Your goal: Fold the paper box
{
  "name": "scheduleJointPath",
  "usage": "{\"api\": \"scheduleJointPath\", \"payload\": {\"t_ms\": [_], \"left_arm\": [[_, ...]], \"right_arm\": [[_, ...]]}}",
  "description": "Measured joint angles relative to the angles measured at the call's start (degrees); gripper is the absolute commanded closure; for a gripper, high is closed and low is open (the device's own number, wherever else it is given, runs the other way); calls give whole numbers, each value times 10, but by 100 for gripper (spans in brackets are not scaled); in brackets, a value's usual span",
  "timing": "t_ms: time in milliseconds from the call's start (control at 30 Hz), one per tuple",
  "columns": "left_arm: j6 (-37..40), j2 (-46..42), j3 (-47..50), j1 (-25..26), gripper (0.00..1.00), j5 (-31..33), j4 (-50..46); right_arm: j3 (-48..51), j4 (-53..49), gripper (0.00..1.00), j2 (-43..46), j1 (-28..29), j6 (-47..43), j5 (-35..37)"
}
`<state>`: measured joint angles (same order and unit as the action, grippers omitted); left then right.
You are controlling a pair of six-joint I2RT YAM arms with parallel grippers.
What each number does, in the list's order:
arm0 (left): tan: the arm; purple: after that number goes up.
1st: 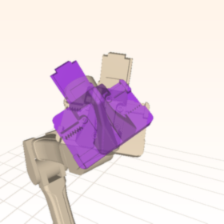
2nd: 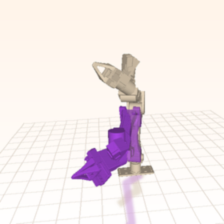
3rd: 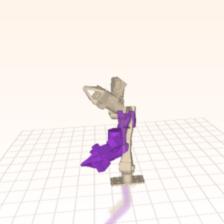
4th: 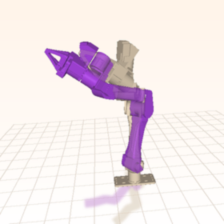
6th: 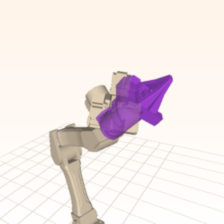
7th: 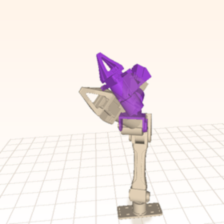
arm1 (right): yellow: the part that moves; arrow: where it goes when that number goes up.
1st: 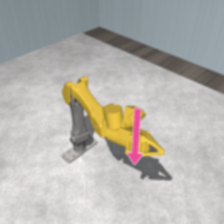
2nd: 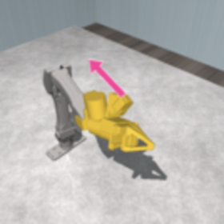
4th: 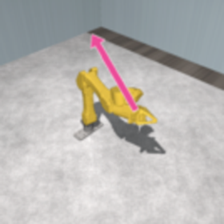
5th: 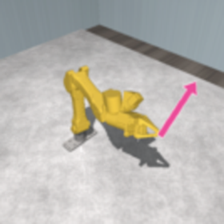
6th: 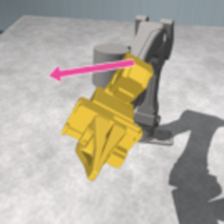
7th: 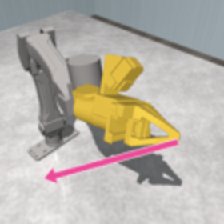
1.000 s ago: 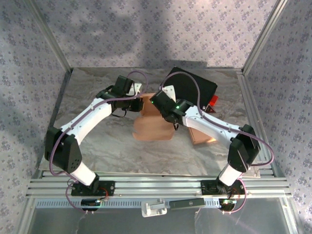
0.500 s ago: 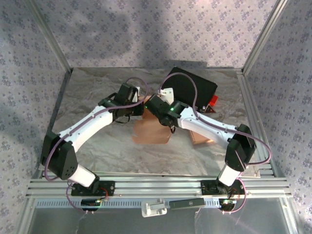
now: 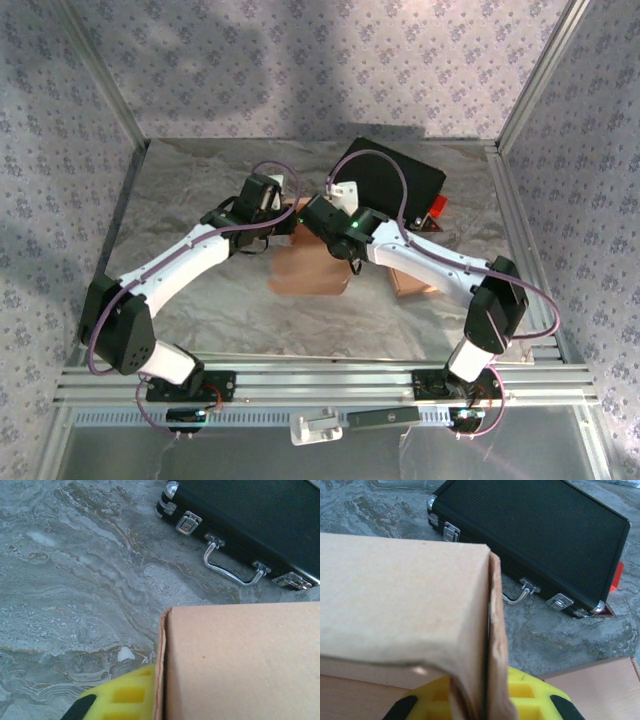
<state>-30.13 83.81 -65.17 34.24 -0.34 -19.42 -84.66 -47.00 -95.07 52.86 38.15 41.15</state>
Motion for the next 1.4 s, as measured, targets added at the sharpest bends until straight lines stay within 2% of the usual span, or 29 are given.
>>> {"api": "scheduleJointPath", "payload": {"t_ms": [33, 267, 367, 467, 633, 733, 867, 1000, 1133, 1400], "left_arm": [[1, 0, 0, 0, 100, 0, 0], [-3, 0, 3, 19, 100, 48, -1], [-14, -2, 9, 26, 65, 67, 0], [-22, -4, 16, 27, 43, 81, -2], [-16, -52, 31, 31, 33, 60, 1], [-1, -93, 33, 31, 33, 21, 9], [24, -129, 49, 9, 47, -54, 32], [39, -146, 97, -52, 53, -128, 46], [62, -139, 122, -65, 64, -182, 46], [86, -115, 132, -64, 72, -213, 63]], "right_arm": [[0, -2, 100, 1, 0, 0, 0], [0, -5, 100, 2, 0, 1, -7], [0, -8, 100, 2, 0, 3, -14], [0, -11, 100, 2, -1, 7, -15], [5, -7, 100, 2, -6, 11, -23], [9, -3, 100, 3, -11, 11, -35], [16, 5, 100, 10, -24, 11, -59], [18, 11, 100, 14, -37, 11, -85], [24, 18, 100, 17, -47, 10, -109], [24, 25, 100, 17, -52, 10, -135]]}}
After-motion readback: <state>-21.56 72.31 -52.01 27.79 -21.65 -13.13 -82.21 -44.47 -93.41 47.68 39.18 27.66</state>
